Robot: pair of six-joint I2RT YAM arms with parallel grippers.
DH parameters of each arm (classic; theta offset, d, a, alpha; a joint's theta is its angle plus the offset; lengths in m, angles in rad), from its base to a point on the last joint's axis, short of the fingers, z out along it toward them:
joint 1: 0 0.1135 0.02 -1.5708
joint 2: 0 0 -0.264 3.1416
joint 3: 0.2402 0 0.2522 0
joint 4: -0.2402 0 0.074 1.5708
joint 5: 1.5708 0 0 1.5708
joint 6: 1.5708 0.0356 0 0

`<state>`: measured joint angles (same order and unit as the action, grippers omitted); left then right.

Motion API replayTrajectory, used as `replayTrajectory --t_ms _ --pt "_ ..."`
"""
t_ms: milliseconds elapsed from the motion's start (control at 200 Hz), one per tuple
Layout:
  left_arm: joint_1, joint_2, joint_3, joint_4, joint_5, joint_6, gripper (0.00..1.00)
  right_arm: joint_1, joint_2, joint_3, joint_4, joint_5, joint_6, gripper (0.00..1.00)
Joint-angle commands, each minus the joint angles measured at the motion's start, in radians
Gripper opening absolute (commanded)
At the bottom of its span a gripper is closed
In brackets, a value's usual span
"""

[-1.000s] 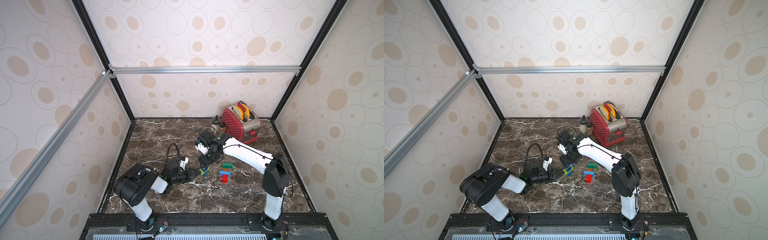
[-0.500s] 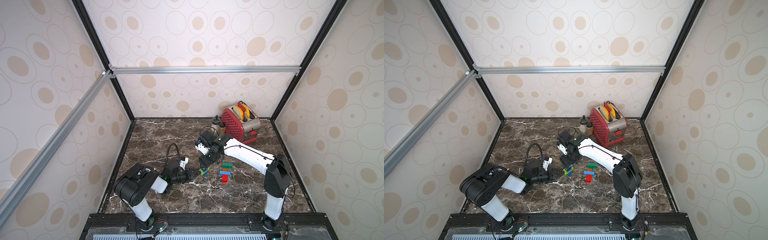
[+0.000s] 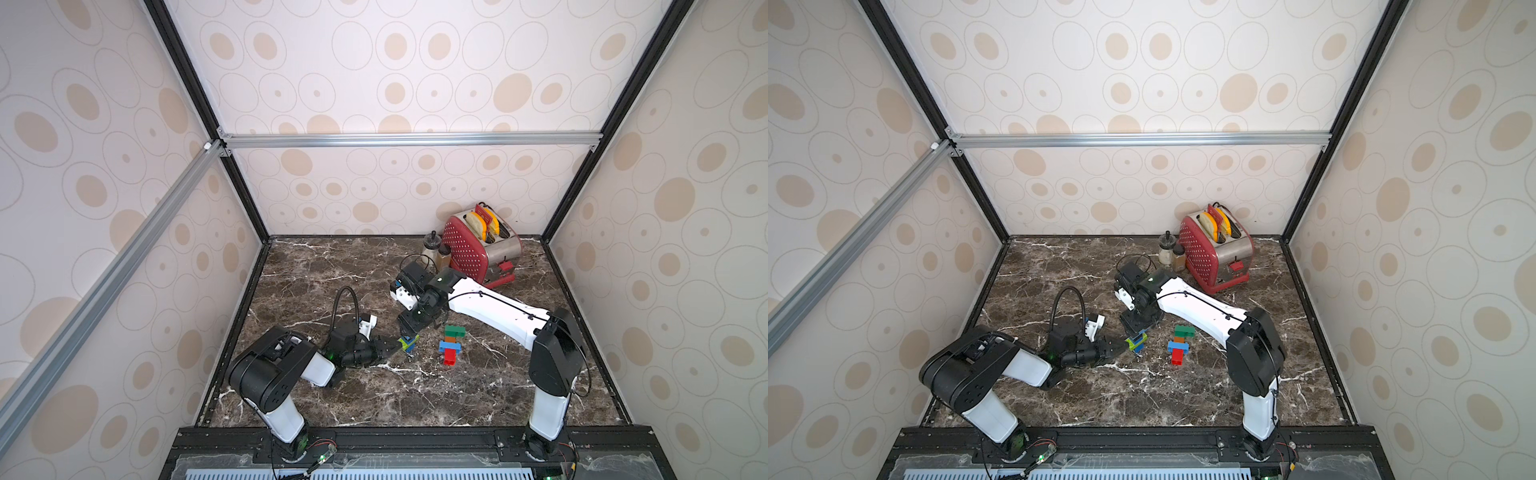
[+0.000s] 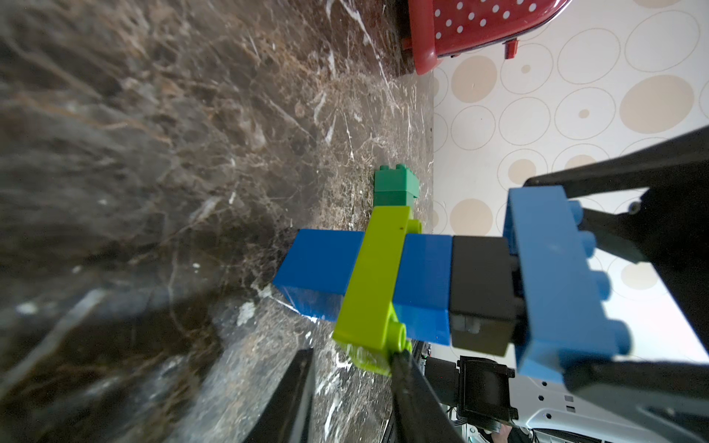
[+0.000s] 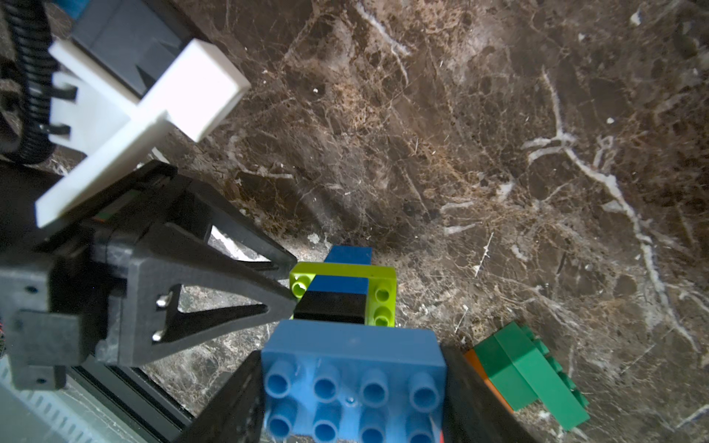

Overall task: Assemble the letter f with lego
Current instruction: Assemble the lego brick with the lego brick.

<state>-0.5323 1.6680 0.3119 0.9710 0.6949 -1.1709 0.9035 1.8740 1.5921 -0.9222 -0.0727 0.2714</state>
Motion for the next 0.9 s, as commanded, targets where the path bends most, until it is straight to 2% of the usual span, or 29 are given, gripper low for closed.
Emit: replayTrajectory --t_ms 0,466,746,896 --pt "-0.008 -0.005 0.013 -0.018 -0.014 0.01 0.36 0.012 0.114 -0.112 -0.101 0.007 -0.018 0.52" --pt "-0.007 -0.109 0.043 -0.176 -0.027 0.078 0.46 0.01 0.103 -0.097 -0.113 0.018 -0.045 0.52" --pt "-0.006 -0.107 0.053 -0.193 -0.026 0.08 0.47 0.002 0.096 -0.103 -0.102 -0.018 -0.058 0.52" --pt "-0.006 -0.1 0.06 -0.195 -0.024 0.082 0.47 -0.001 0.094 -0.085 -0.125 0.022 -0.06 0.52"
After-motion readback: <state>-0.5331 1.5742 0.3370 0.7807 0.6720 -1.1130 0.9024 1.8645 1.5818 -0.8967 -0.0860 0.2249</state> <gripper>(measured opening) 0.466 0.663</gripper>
